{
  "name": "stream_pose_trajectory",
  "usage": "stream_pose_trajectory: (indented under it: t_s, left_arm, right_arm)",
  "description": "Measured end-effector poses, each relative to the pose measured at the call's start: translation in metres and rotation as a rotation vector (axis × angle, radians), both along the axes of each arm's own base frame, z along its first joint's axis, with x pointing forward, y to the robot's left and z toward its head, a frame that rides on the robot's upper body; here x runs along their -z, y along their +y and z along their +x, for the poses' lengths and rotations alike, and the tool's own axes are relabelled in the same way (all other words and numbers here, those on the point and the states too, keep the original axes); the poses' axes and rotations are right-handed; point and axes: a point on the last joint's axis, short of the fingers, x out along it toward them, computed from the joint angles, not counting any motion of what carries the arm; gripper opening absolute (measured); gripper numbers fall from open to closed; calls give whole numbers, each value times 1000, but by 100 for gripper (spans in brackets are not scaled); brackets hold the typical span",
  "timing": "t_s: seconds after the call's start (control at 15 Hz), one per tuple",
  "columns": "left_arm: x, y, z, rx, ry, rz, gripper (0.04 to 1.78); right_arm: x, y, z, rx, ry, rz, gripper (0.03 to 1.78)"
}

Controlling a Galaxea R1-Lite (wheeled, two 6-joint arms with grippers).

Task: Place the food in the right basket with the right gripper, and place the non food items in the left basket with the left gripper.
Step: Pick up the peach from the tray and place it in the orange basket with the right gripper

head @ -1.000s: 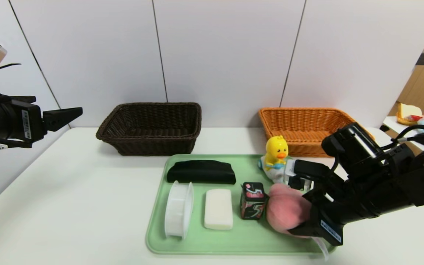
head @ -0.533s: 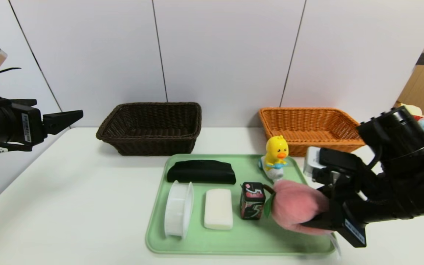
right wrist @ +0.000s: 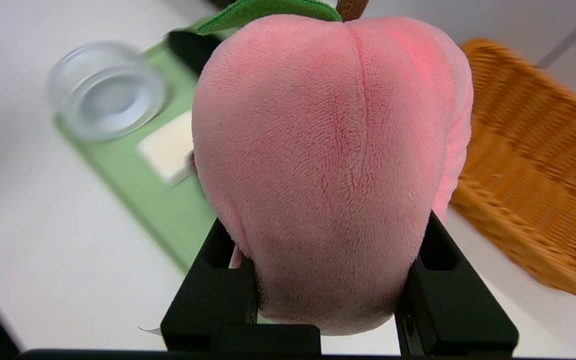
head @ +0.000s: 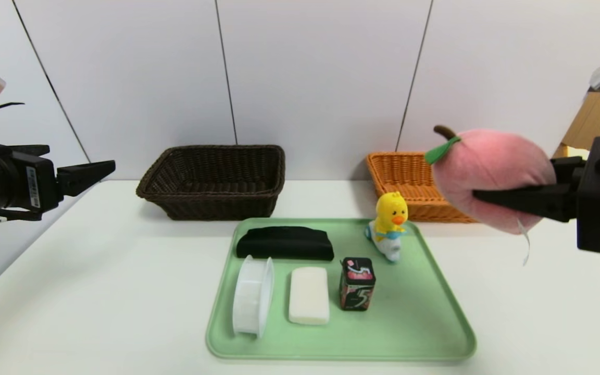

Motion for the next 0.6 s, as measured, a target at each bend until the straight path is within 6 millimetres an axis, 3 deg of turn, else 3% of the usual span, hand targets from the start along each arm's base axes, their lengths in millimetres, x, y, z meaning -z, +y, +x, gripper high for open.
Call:
stream_pose_trajectory:
  t_s: [0.2,0.6]
  left_arm:
    - [-1,0,-2,-1,-5,-3,169]
    - [-3,0,-5,-4,-19,-2,169]
  right_arm:
    - [-7,-33,34,209,-43,25,71]
    - [20,-75,133,453,91,14,71]
